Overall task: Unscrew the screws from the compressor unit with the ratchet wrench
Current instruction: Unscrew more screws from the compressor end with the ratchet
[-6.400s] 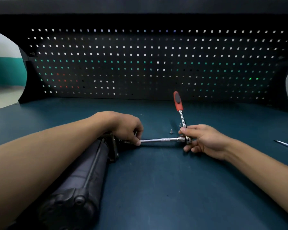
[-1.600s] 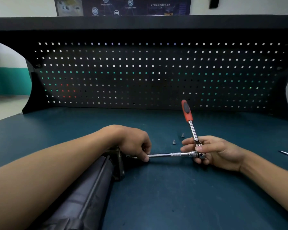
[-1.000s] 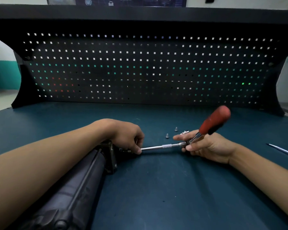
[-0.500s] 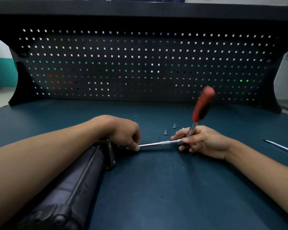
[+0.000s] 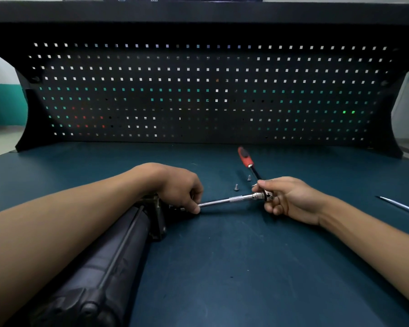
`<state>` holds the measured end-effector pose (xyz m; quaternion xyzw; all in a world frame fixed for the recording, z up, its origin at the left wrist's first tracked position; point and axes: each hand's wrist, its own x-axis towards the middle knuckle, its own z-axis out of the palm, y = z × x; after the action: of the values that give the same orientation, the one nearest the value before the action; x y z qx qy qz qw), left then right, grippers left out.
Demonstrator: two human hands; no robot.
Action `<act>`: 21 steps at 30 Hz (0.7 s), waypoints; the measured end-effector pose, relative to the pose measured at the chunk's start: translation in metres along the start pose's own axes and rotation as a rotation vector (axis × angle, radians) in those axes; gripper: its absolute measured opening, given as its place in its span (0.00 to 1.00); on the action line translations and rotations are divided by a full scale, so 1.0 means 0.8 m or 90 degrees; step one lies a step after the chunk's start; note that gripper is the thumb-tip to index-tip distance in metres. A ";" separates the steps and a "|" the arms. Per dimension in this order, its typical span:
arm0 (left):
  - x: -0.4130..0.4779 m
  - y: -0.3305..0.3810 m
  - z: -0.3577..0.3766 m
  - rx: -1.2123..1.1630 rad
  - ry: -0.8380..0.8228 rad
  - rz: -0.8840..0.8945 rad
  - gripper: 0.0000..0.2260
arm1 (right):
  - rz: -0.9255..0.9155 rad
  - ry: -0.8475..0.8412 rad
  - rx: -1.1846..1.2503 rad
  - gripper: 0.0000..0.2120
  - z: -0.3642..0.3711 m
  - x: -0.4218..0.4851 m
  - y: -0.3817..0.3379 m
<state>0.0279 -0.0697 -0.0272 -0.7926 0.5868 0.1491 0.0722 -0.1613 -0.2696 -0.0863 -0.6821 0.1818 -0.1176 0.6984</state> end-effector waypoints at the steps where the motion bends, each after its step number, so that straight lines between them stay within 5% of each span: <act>1: 0.000 0.000 0.000 -0.002 0.002 0.000 0.06 | 0.007 -0.003 0.002 0.20 -0.001 0.000 -0.001; 21: 0.000 -0.001 0.003 -0.009 0.027 -0.010 0.07 | -0.079 -0.091 -0.026 0.19 -0.015 0.002 0.013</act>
<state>0.0286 -0.0687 -0.0299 -0.8008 0.5808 0.1356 0.0551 -0.1654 -0.2808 -0.0970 -0.7130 0.0914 -0.1078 0.6867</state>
